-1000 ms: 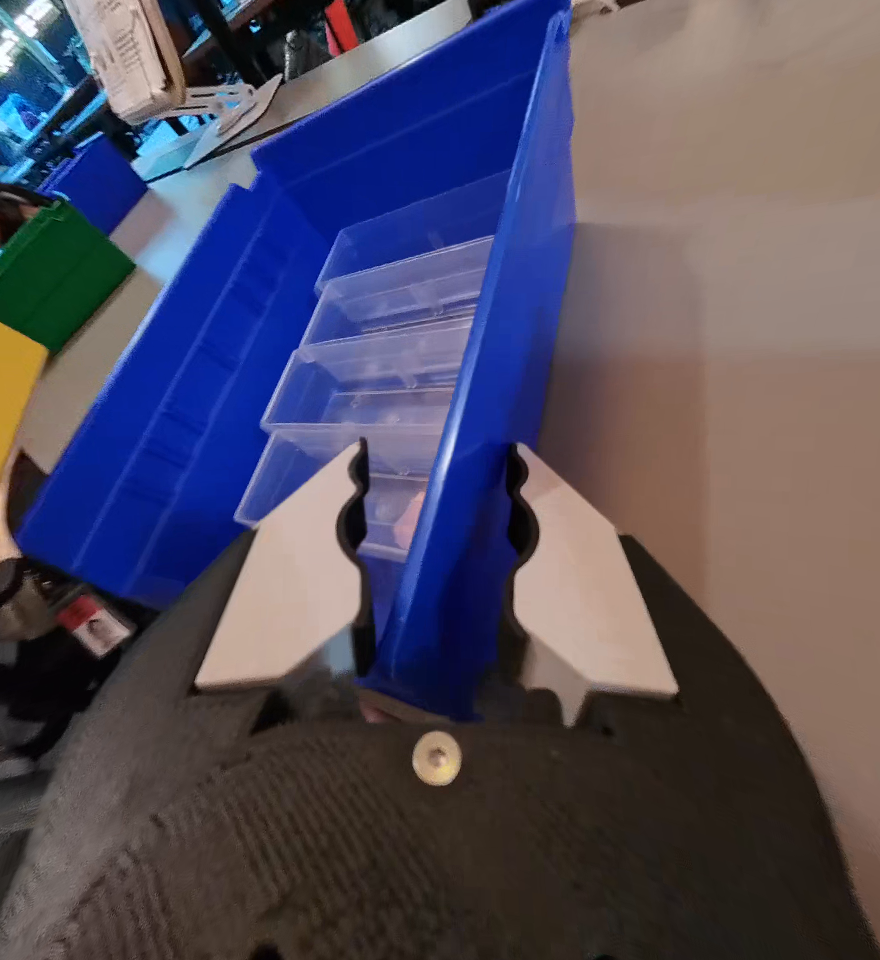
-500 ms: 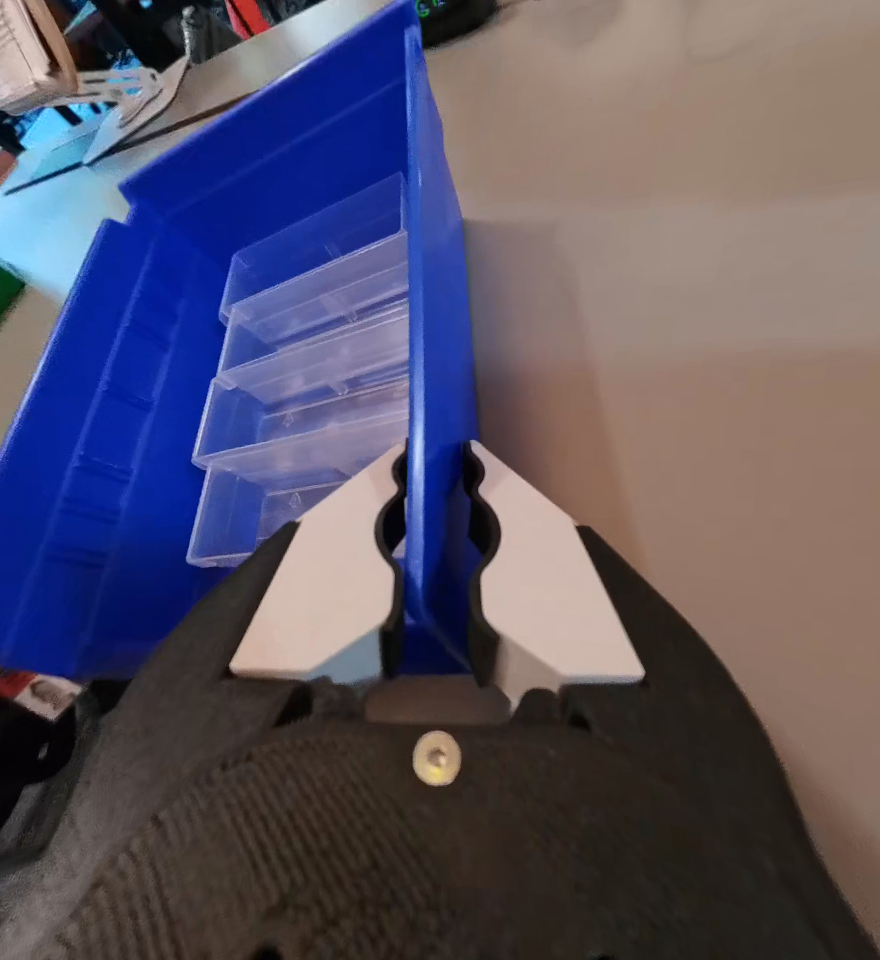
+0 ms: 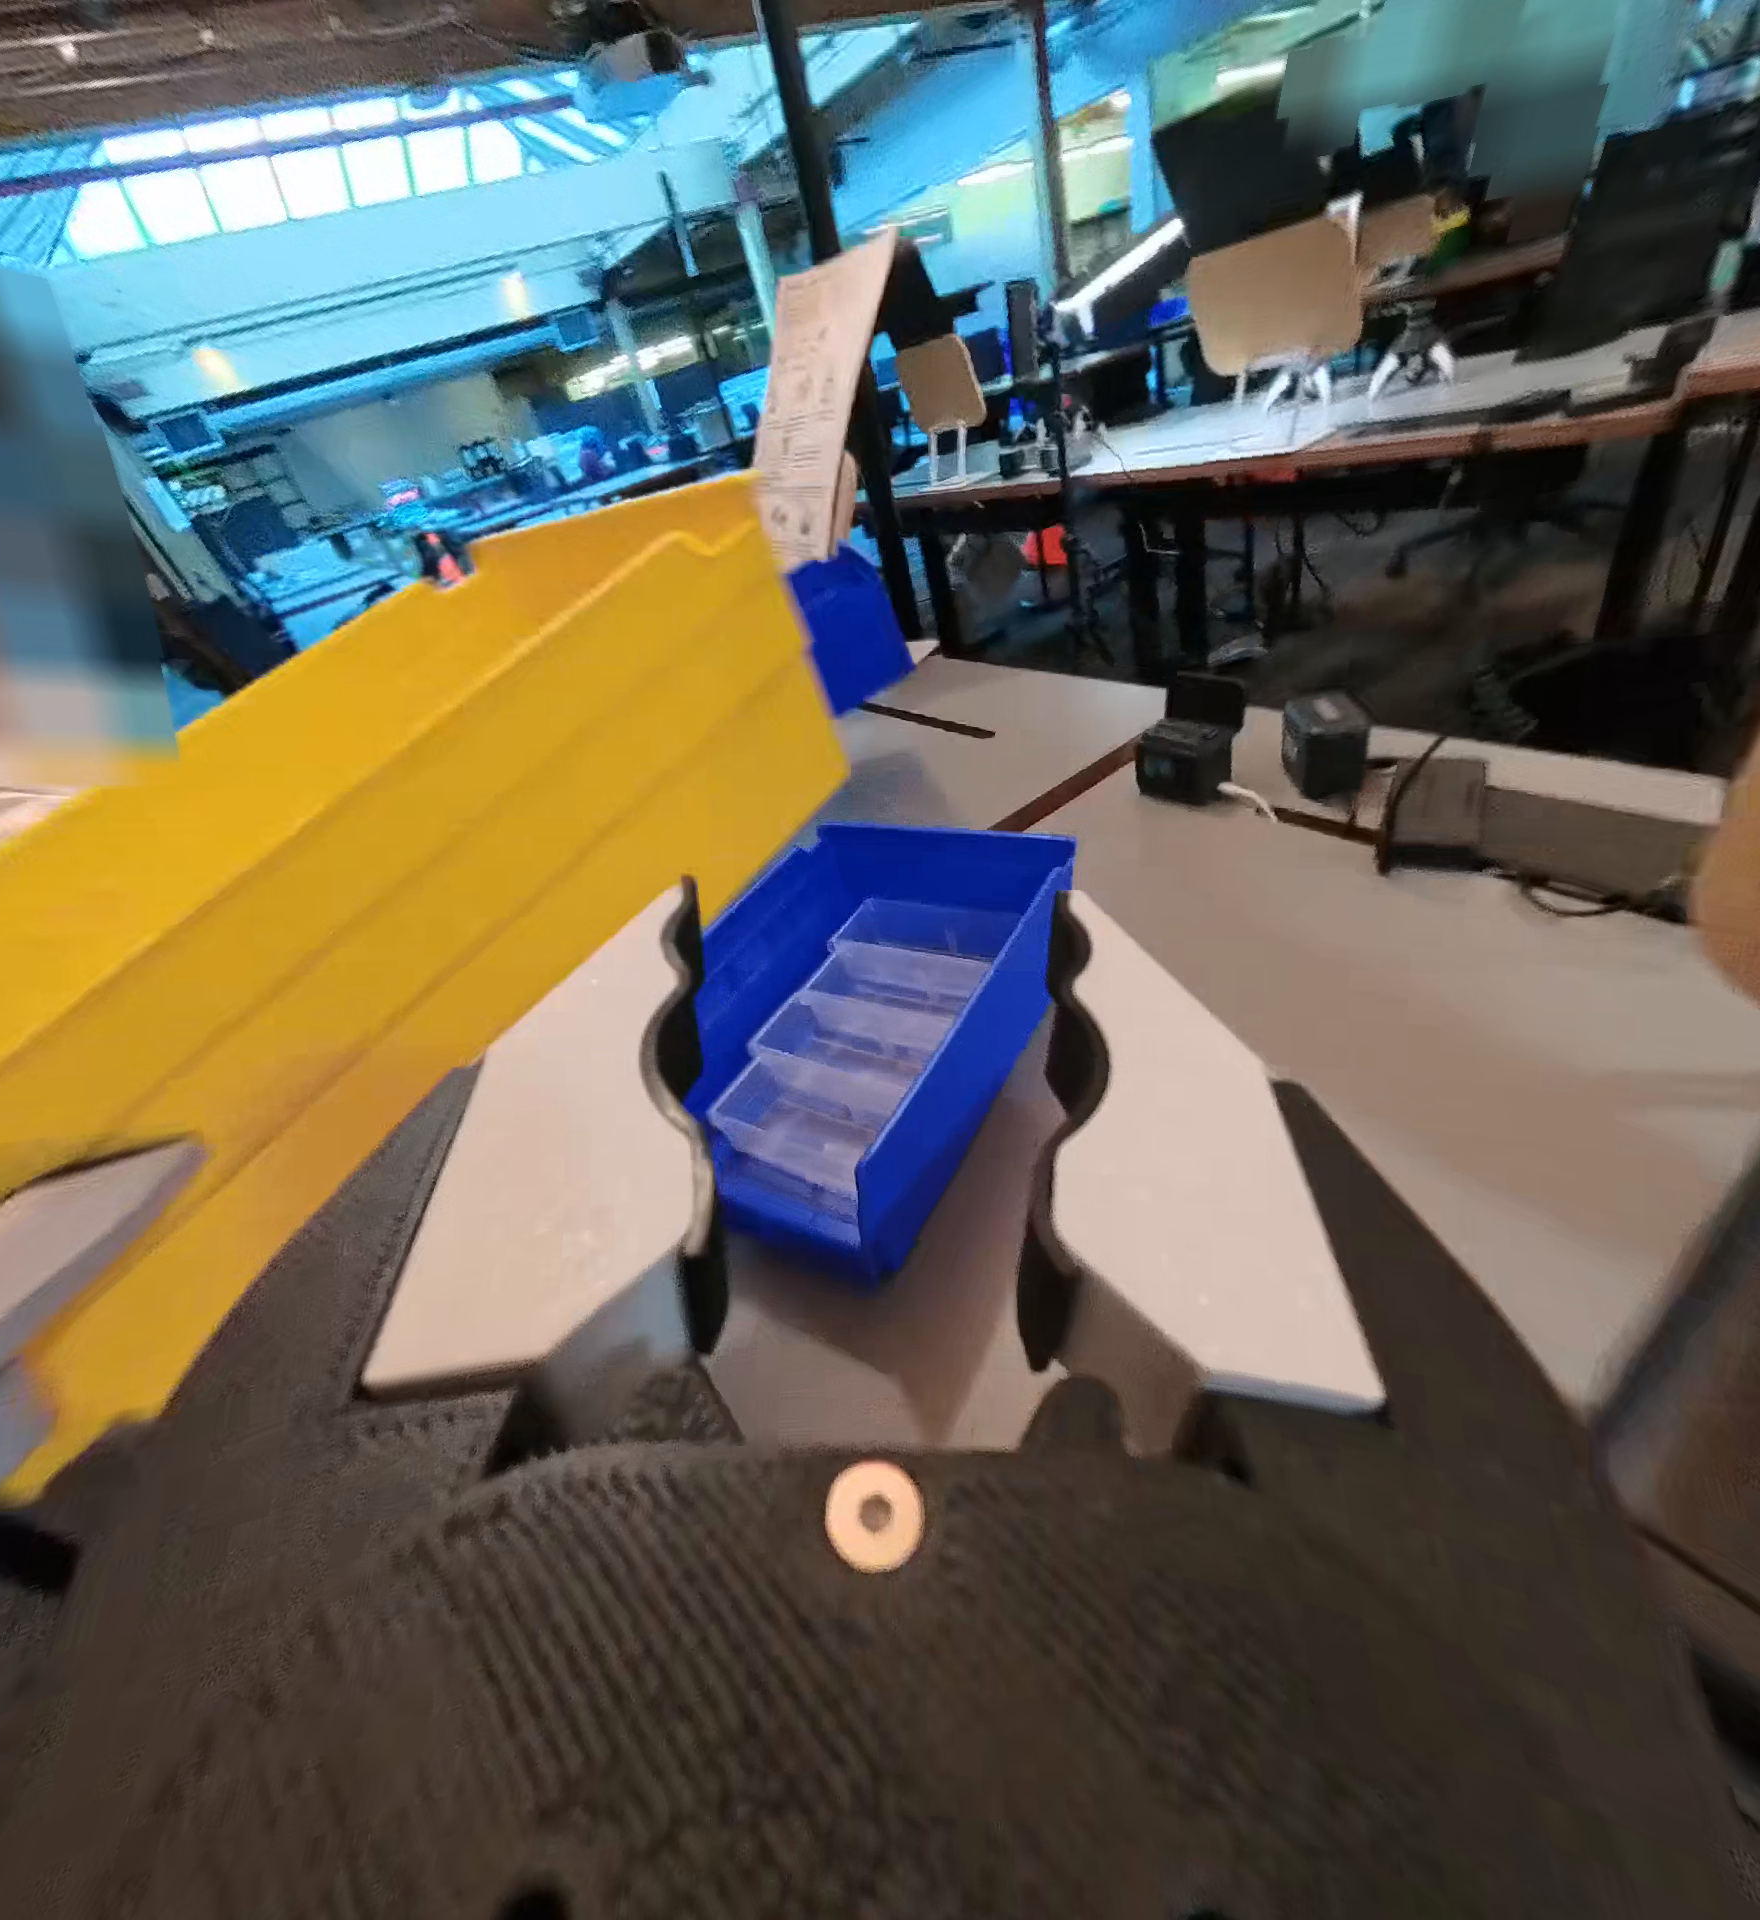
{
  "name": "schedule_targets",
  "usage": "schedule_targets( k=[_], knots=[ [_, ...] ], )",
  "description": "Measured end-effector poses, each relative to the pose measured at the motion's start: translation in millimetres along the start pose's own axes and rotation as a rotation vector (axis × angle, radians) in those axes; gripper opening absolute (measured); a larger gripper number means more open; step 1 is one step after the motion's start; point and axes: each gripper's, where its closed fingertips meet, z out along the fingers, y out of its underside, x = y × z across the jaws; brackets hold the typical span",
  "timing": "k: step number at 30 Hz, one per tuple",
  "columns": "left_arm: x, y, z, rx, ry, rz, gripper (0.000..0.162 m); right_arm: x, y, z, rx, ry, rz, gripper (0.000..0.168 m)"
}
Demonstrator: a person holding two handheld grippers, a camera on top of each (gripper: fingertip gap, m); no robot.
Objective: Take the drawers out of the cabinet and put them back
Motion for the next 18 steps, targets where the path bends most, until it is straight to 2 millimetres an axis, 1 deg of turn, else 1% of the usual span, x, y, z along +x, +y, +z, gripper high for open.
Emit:
schedule_targets(
  k=[1,3,6,7,8,9,10,11,12,14,16,18],
  knots=[
    [13,-18,-3,0.030,0.053,0.001,0.000,4,-14,-23,0.003,-0.009,-0.019,0.066],
    [42,-54,-11,0.098,0.161,0.018,0.000,18,-43,-73,0.044,-0.003,-0.055,0.066],
    [94,-107,-24,0.194,0.321,0.072,0.001,54,-82,-160,0.159,0.055,-0.078,0.066],
    [113,-125,-28,0.226,0.375,0.085,0.001,71,-93,-191,0.207,0.102,-0.103,0.067],
    [131,-144,-32,0.262,0.431,0.091,0.000,94,-101,-224,0.248,0.184,-0.144,0.067],
    [149,-163,-36,0.297,0.488,0.094,0.000,122,-106,-256,0.276,0.286,-0.188,0.063],
    [169,-181,-40,0.330,0.547,0.095,0.000,153,-104,-288,0.277,0.397,-0.230,0.061],
    [189,-198,-44,0.356,0.605,0.097,0.000,185,-98,-319,0.255,0.508,-0.261,0.061],
    [211,-215,-48,0.376,0.663,0.100,0.000,217,-88,-348,0.227,0.608,-0.278,0.061],
    [262,-244,-57,0.407,0.765,0.116,0.000,274,-57,-404,0.176,0.769,-0.237,0.063],
    [320,-265,-68,0.430,0.855,0.153,0.000,318,-21,-455,0.134,0.914,-0.202,0.067],
    [384,-276,-81,0.445,0.923,0.223,0.000,351,10,-505,0.104,1.075,-0.219,0.072]
  ],
)
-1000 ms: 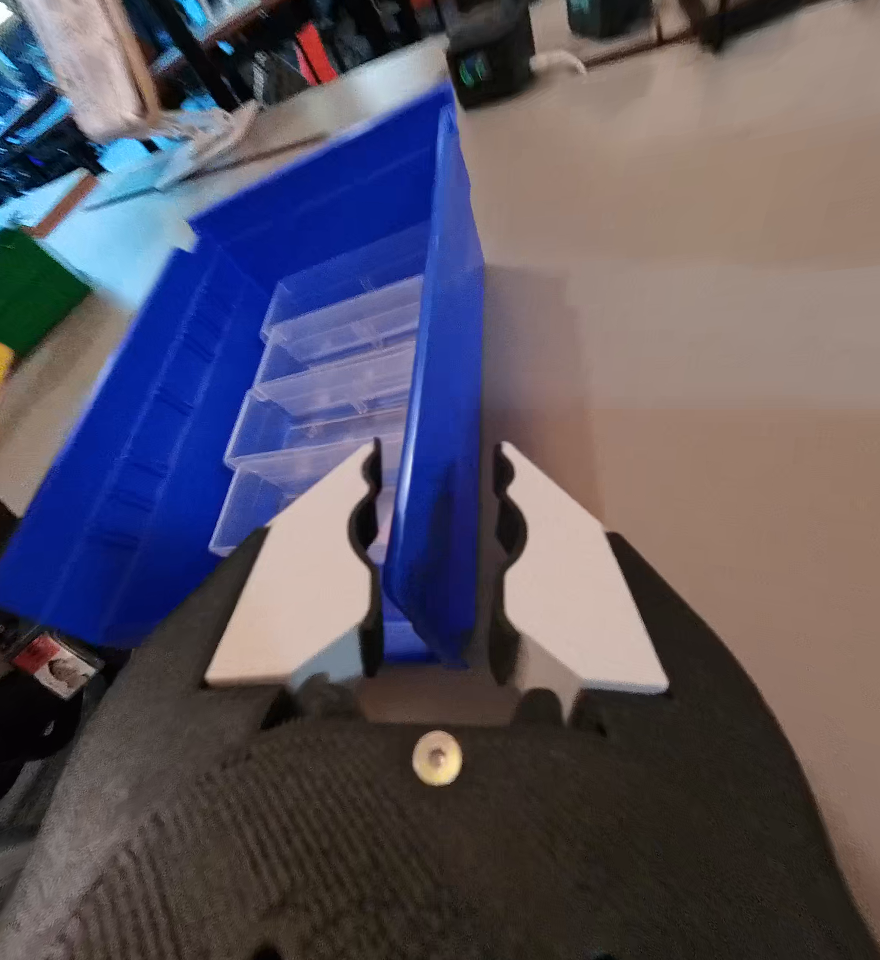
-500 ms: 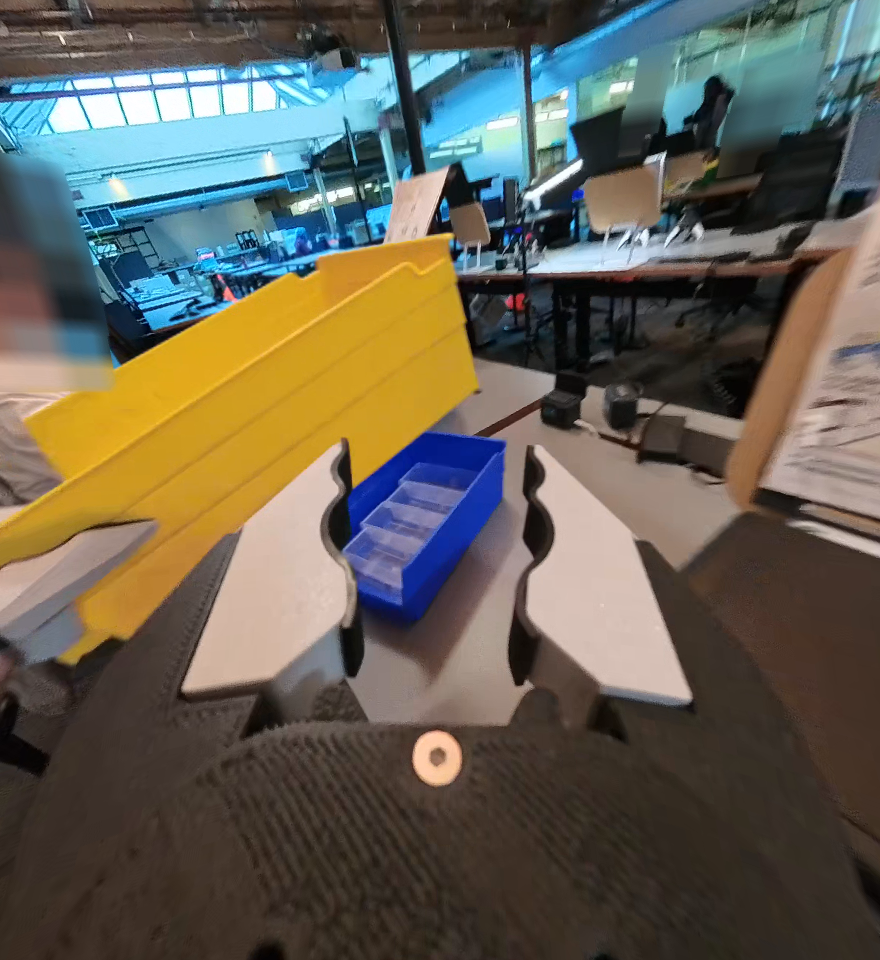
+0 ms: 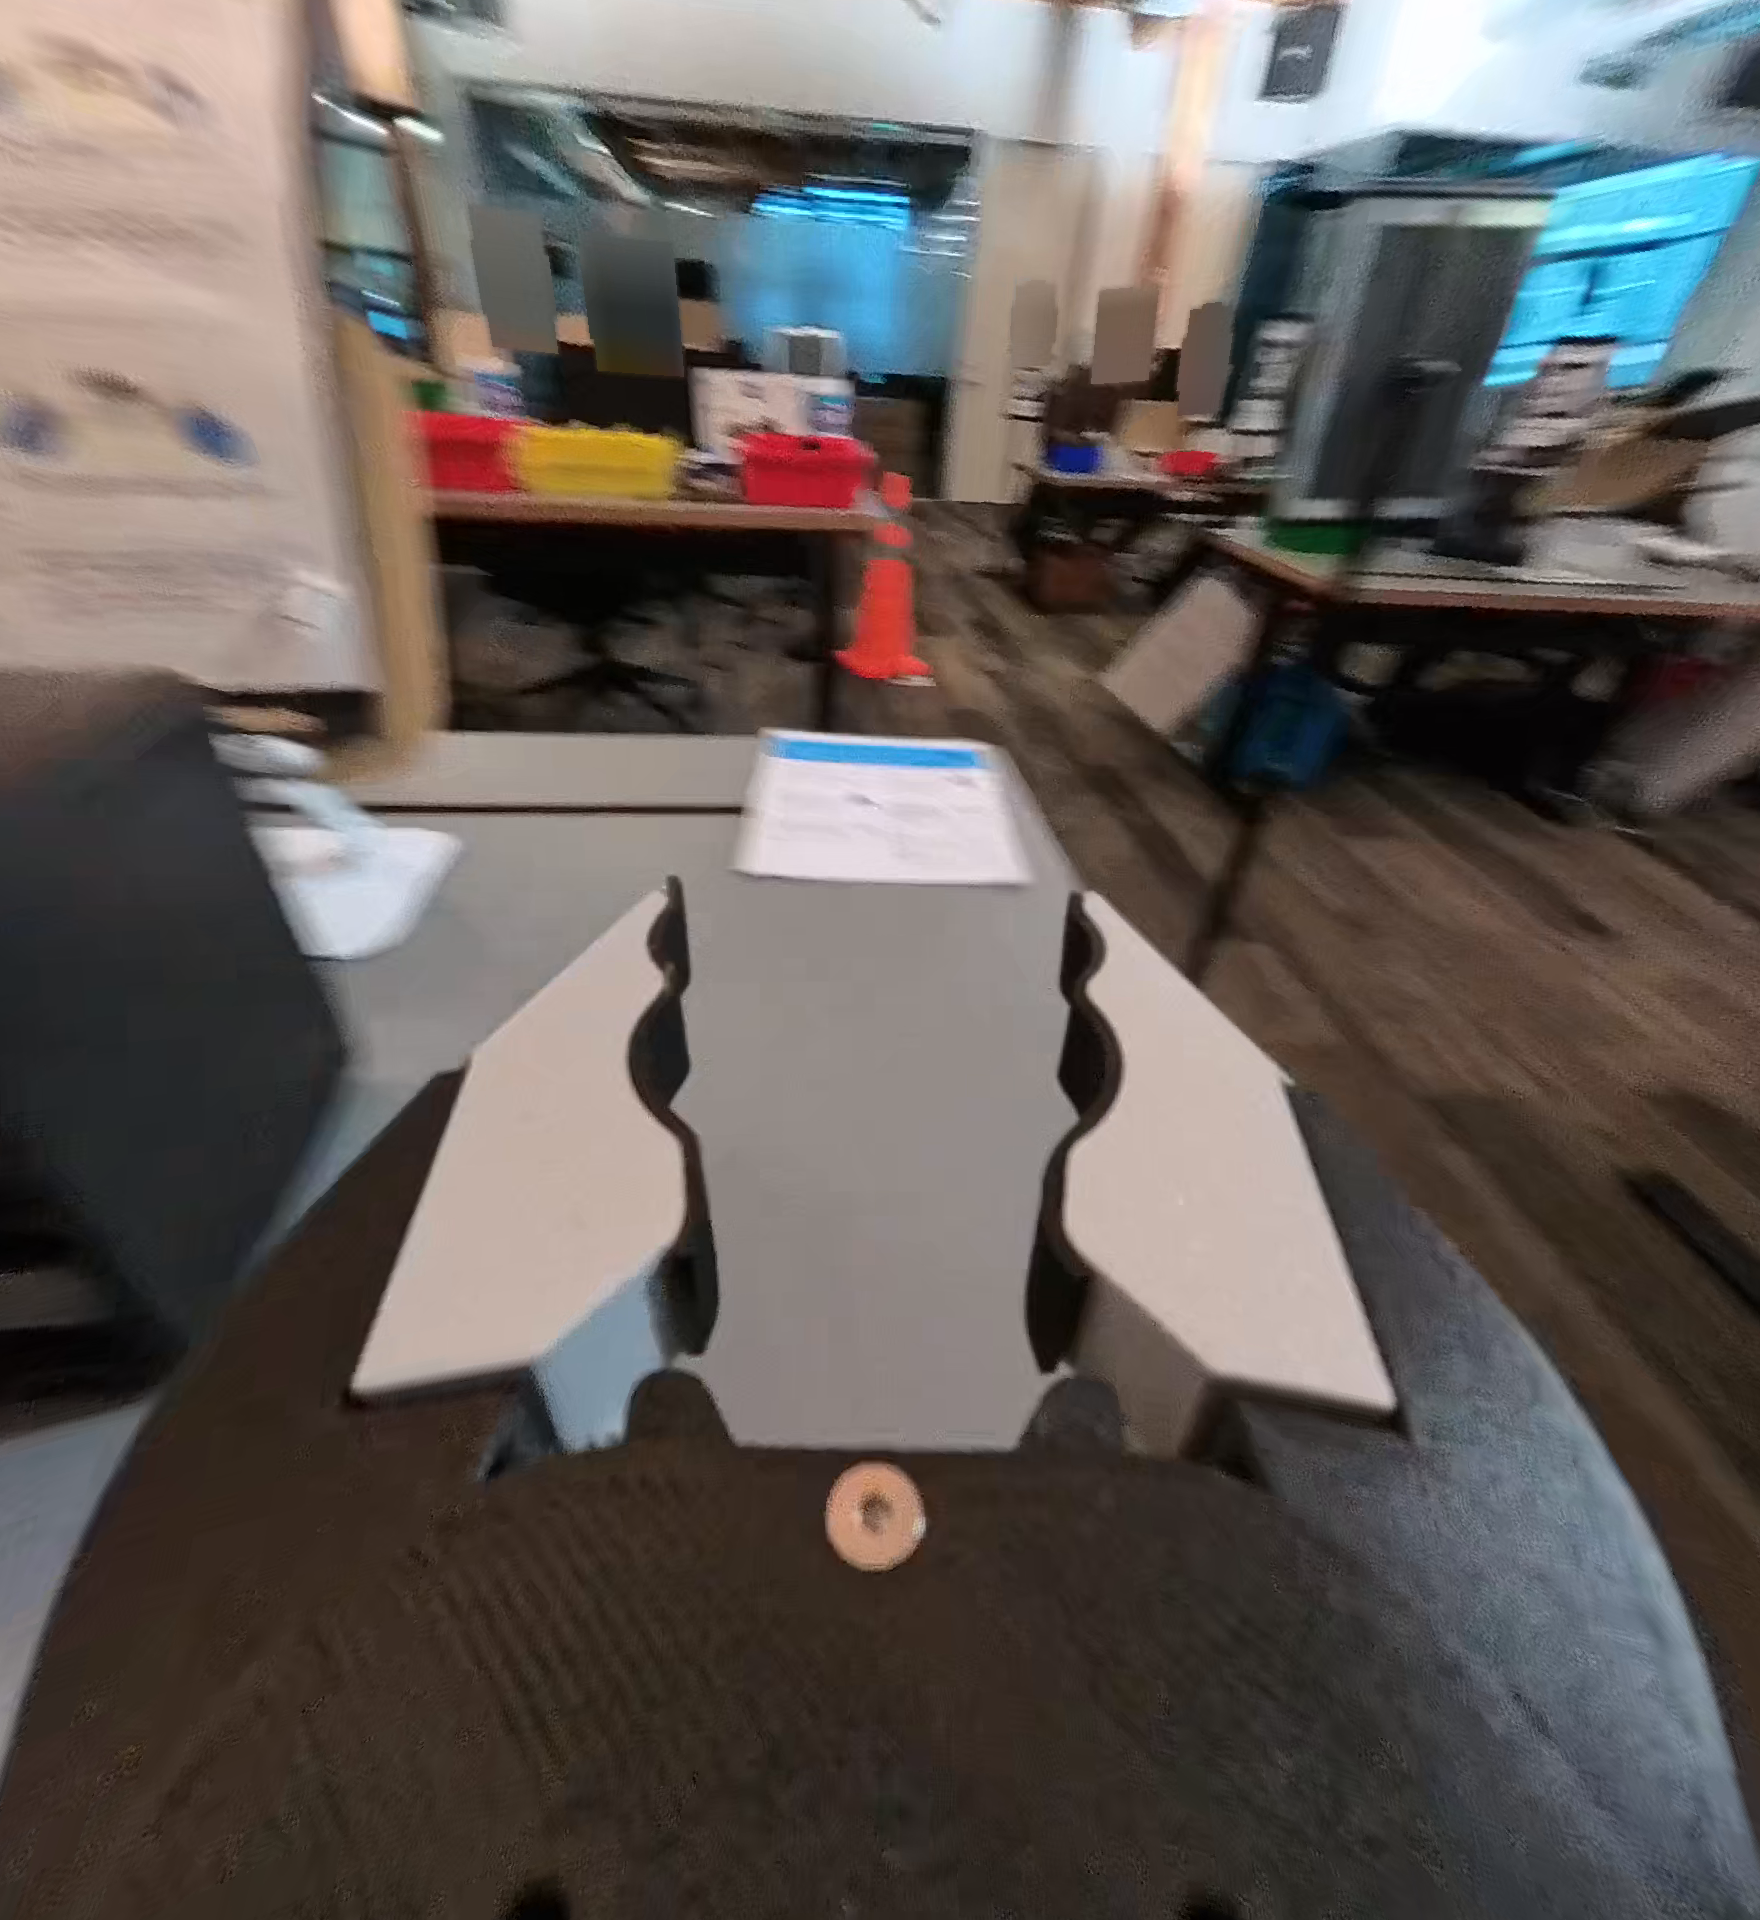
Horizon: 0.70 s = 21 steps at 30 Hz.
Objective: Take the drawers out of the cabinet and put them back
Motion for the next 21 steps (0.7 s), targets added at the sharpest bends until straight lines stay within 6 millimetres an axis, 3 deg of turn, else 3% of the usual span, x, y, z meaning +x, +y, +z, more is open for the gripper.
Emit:
schedule_targets(
  k=[2,5,7,11,14,17,21],
  knots=[
    [45,-7,45,-0.010,0.065,0.057,0.000,53,30,-8,-0.022,0.176,-0.055,0.069],
    [108,-2,106,-0.015,0.126,0.103,0.000,101,63,-28,-0.053,0.297,-0.022,0.069],
    [145,16,141,-0.032,0.152,0.127,0.001,121,80,-42,-0.051,0.324,0.065,0.068],
    [202,73,193,-0.111,0.212,0.112,0.002,140,117,-62,-0.077,0.341,0.191,0.068],
    [225,117,217,-0.164,0.219,0.067,0.004,146,135,-74,-0.107,0.365,0.202,0.068],
    [234,153,227,-0.196,0.175,0.109,0.004,148,138,-84,-0.107,0.367,0.205,0.067],
    [236,178,231,-0.193,0.110,0.083,0.003,137,132,-86,-0.089,0.334,0.209,0.065]
  ],
)
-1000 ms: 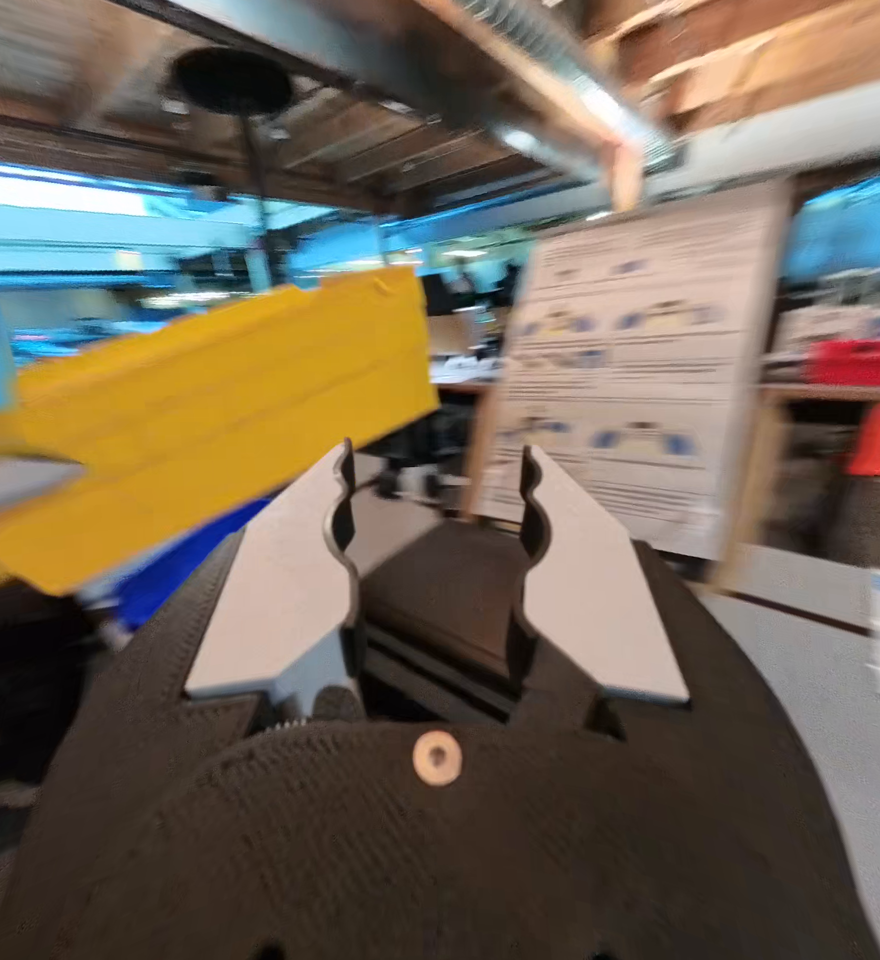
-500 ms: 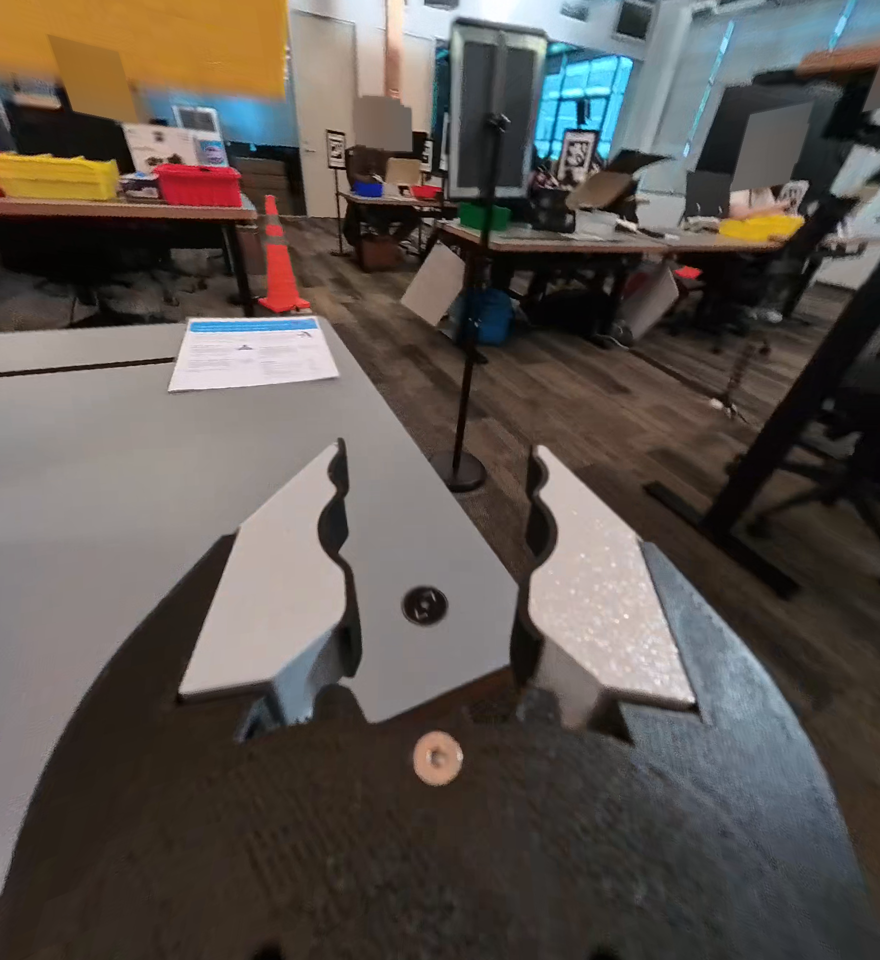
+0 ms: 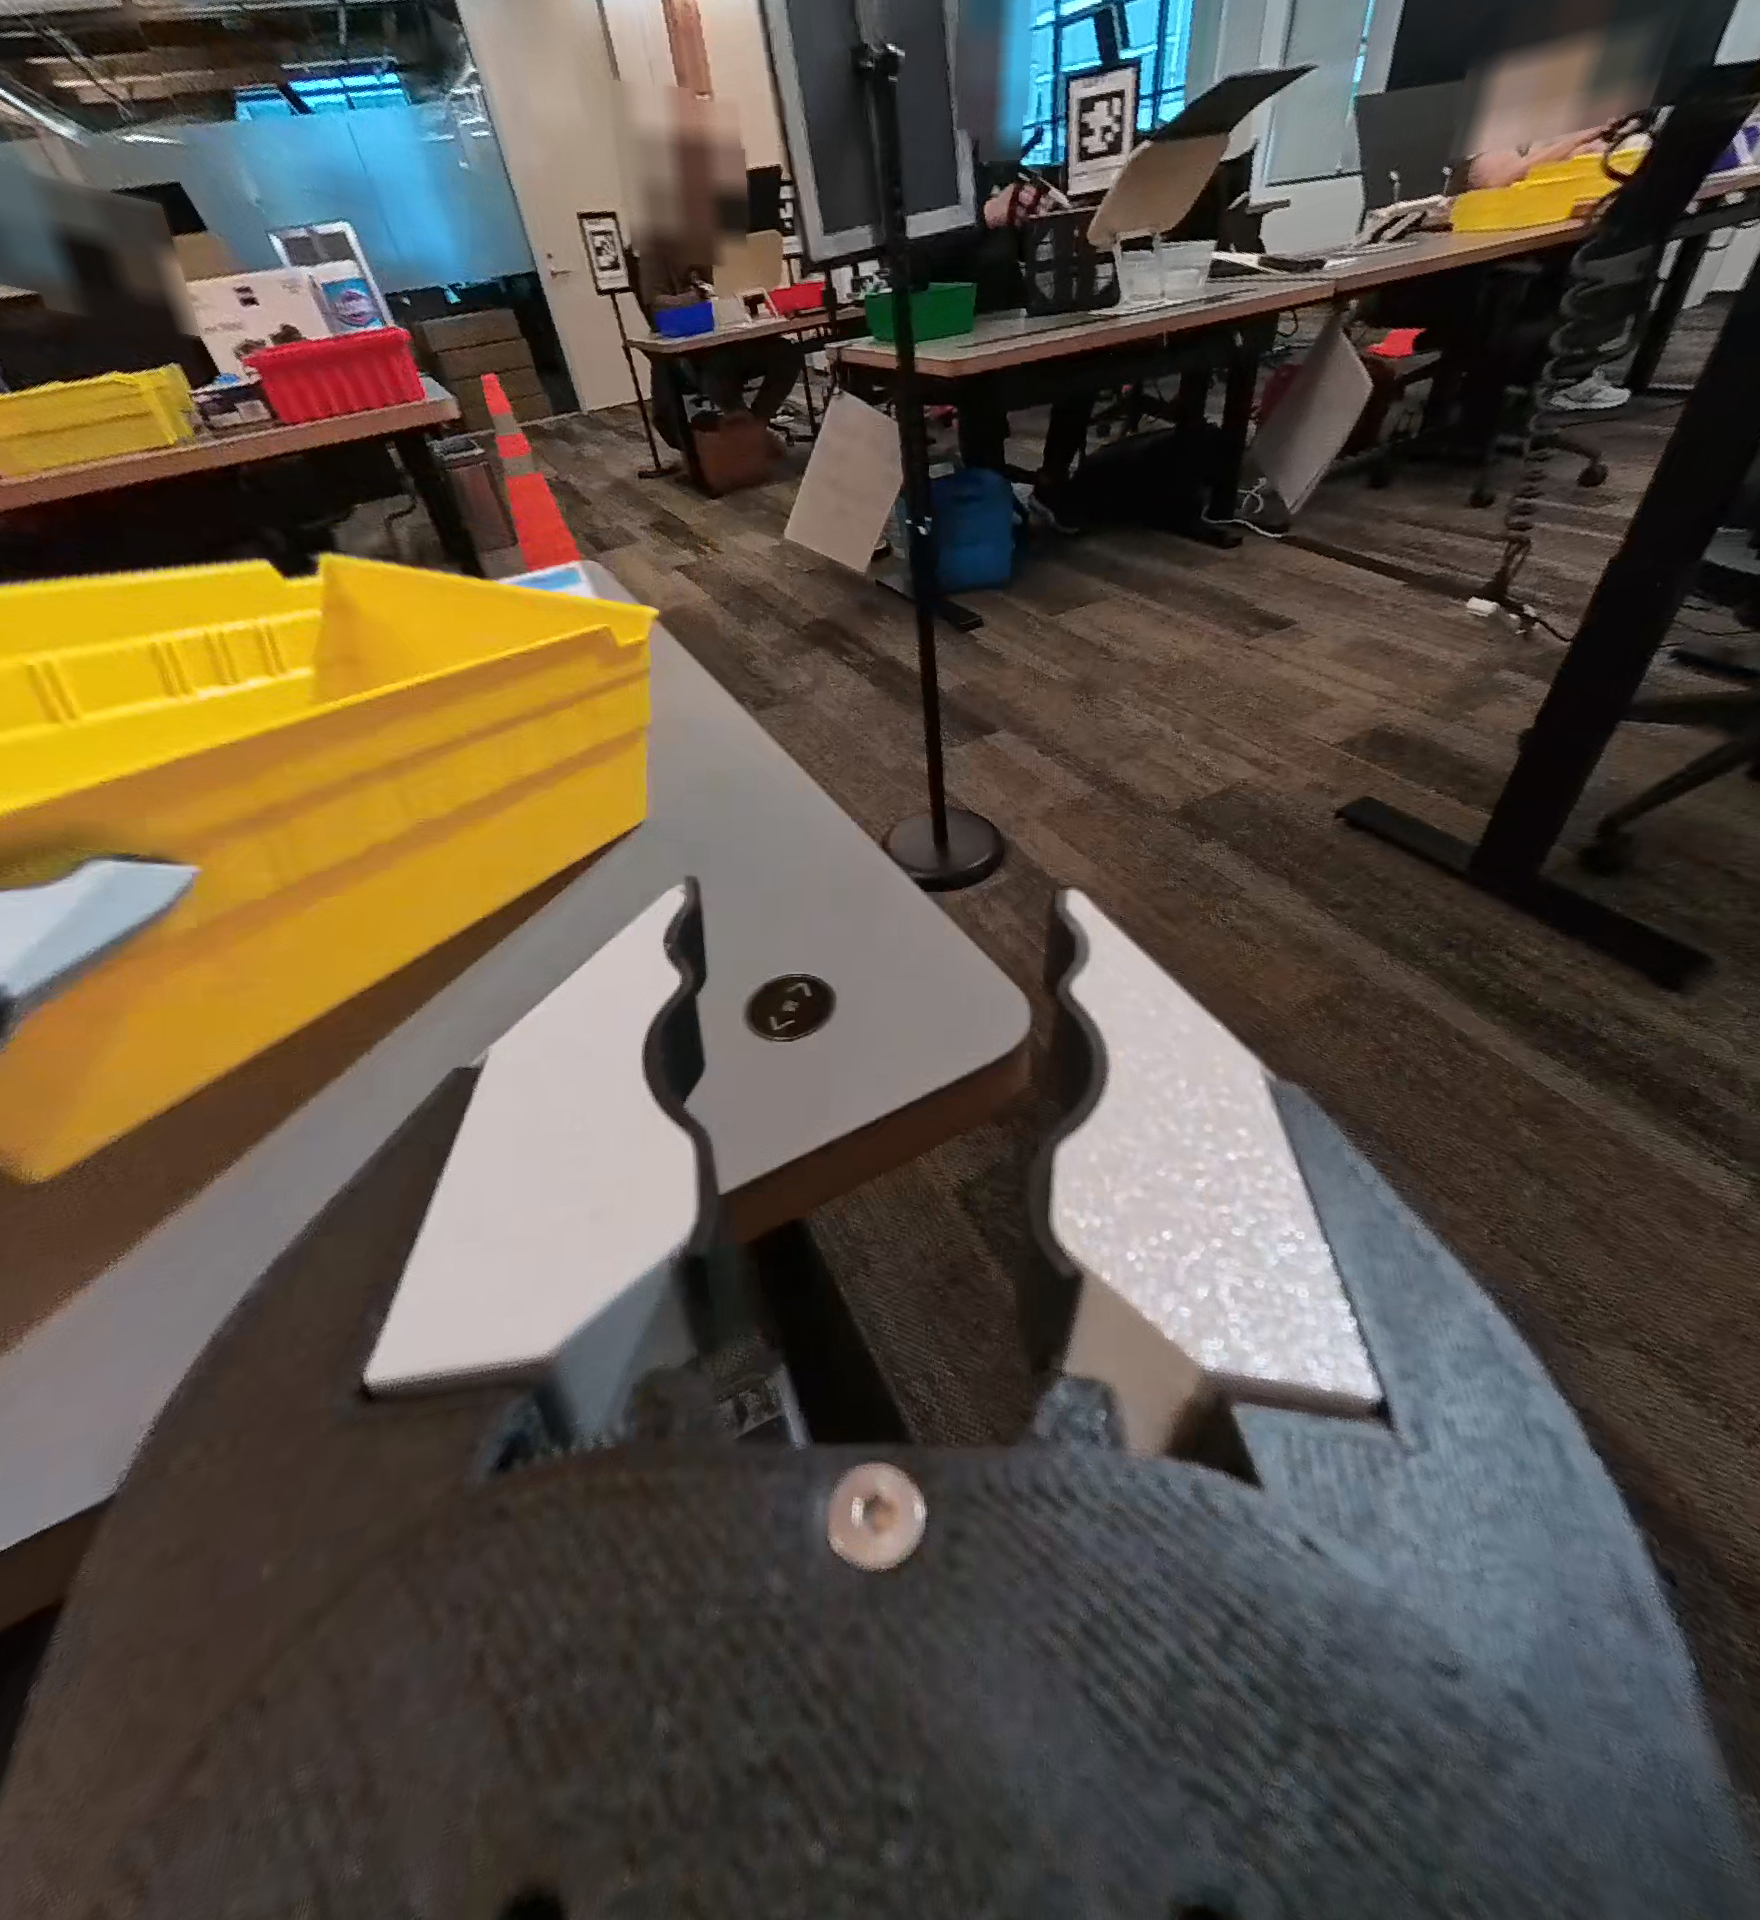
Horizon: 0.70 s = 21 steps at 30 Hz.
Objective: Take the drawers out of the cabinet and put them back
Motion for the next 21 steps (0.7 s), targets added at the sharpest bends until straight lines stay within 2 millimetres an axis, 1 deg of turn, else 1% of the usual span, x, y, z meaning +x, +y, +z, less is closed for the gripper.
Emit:
schedule_targets(
  k=[4,7,8,9,10,11,12,13,15,17,18,19,21],
  knots=[
    [3,0,10,0.017,-0.010,-0.119,0.003,-26,-9,-3,-0.004,-0.056,-0.054,0.066],
    [12,-1,24,0.024,-0.003,-0.220,0.001,-42,-30,-7,0.034,-0.075,-0.089,0.066],
    [16,1,28,0.003,-0.008,-0.205,0.004,-50,-36,-7,0.040,-0.091,-0.085,0.066],
    [22,4,29,-0.024,0.006,-0.178,0.012,-58,-42,-8,0.044,-0.114,-0.070,0.066],
    [30,7,24,-0.048,0.049,-0.176,0.015,-66,-48,-7,0.048,-0.143,-0.037,0.066],
    [33,7,13,-0.044,0.080,-0.206,0.016,-73,-51,-5,0.046,-0.166,0.025,0.065],
    [39,7,-1,-0.031,0.134,-0.219,0.026,-77,-51,-2,0.035,-0.180,0.105,0.065],
    [42,11,-17,-0.023,0.176,-0.208,0.030,-81,-48,0,0.023,-0.189,0.187,0.065],
    [37,25,-53,-0.028,0.202,-0.187,0.026,-89,-36,4,0.023,-0.188,0.293,0.066],
    [36,42,-95,-0.016,0.281,-0.201,0.030,-101,-11,7,-0.013,-0.173,0.310,0.067],
    [32,56,-113,-0.025,0.295,-0.213,0.029,-111,5,10,-0.058,-0.172,0.285,0.069],
    [26,73,-128,-0.057,0.297,-0.229,0.029,-124,22,13,-0.103,-0.178,0.259,0.069],
    [9,109,-154,-0.128,0.269,-0.282,0.030,-161,53,17,-0.213,-0.262,0.214,0.077]
  ],
)
